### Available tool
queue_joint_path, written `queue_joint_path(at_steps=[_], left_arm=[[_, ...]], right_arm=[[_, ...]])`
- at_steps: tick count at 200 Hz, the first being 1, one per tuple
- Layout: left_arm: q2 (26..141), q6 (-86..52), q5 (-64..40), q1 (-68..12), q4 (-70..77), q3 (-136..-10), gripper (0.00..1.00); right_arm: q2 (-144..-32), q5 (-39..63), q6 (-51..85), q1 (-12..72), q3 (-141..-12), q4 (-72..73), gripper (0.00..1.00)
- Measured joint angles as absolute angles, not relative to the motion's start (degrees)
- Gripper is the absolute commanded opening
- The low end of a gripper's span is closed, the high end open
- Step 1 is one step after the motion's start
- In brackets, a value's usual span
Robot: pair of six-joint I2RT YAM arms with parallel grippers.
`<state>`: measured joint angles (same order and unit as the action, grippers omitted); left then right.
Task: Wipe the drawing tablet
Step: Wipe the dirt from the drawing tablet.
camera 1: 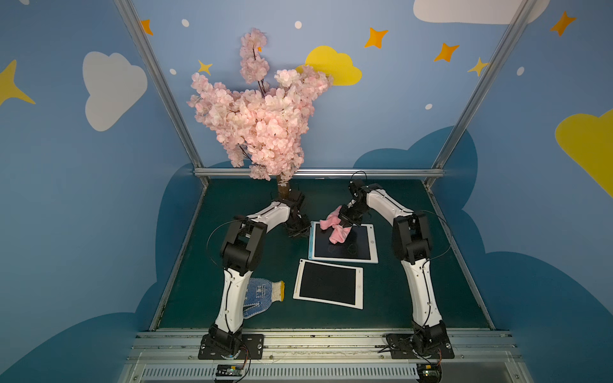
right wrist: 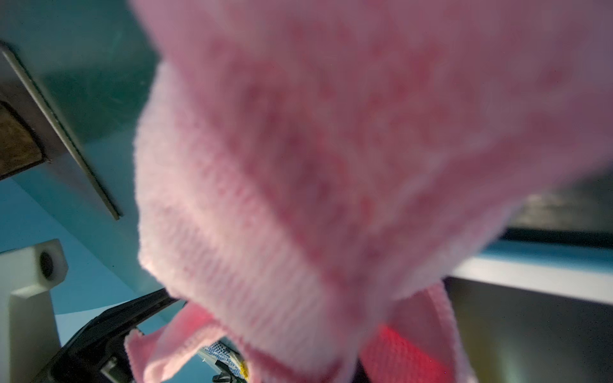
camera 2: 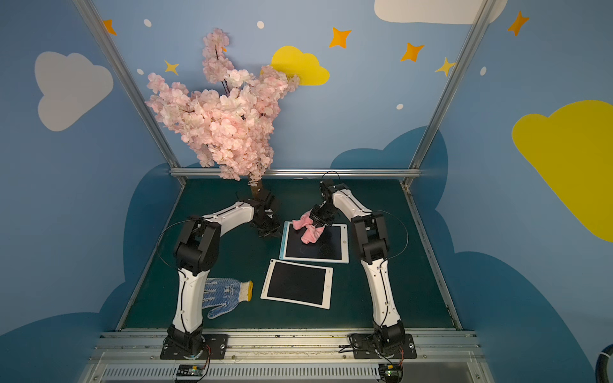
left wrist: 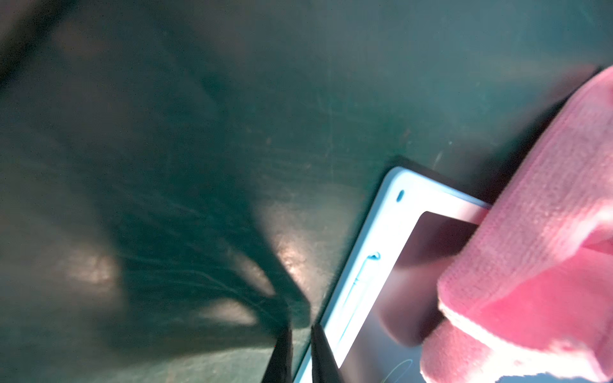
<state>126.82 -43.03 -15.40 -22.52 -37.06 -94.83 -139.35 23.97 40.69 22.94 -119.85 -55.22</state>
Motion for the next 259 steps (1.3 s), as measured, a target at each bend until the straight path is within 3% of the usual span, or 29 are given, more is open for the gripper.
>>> queue_joint_path(at_steps=[57, 127, 192, 259], left_arm=[[126.8, -43.0, -15.4, -22.5, -37.1, -94.8, 0.15], [126.8, -43.0, -15.6, -22.5, -37.1, -94.8, 0.15], [126.8, -43.1, -15.6, -22.5, -37.1, -94.8, 0.15], [127.7, -43.0, -15.6, -22.5, -38.7, -97.5, 0.15]], right_arm=[[-150.5, 27.1, 44.2, 32.7, -137.7, -53.7, 0.0], [-144.3, 28.7, 43.2, 27.1, -126.3, -52.5, 0.0], [-144.1, 27.2, 42.3, 34.1, -126.3, -52.6, 0.0], [-138.7, 26.0, 41.3, 29.1, -118.3, -51.9, 0.0]])
